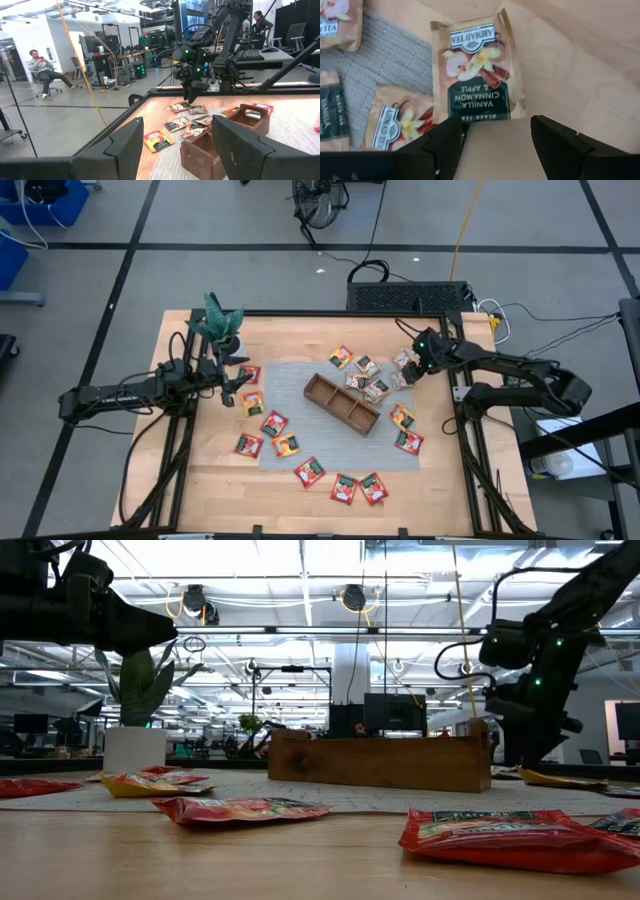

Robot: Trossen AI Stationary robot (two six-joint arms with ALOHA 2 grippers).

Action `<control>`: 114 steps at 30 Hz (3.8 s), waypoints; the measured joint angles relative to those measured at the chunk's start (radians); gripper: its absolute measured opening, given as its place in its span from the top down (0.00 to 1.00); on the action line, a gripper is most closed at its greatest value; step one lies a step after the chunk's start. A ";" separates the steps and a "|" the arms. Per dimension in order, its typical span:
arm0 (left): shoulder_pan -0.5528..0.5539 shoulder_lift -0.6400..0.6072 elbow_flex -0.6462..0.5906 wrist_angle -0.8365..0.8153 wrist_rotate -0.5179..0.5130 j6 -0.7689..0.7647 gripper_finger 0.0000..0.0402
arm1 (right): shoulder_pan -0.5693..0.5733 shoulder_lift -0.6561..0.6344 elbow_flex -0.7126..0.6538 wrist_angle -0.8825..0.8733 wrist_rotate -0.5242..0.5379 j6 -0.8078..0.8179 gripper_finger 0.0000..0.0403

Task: Pick & Place Tea
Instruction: Put the brown tea into the right part of the wooden organizer

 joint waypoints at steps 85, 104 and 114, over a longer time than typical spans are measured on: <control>0.000 0.000 0.000 0.000 0.000 0.000 0.42 | 0.118 0.005 -0.005 0.368 -0.103 -0.155 0.47; 0.000 0.000 0.000 0.000 0.001 0.000 0.42 | 0.124 0.373 0.136 0.274 -0.005 -0.263 0.35; 0.000 0.000 0.000 0.000 0.001 0.000 0.42 | 0.124 0.312 0.130 0.254 -0.002 -0.259 0.62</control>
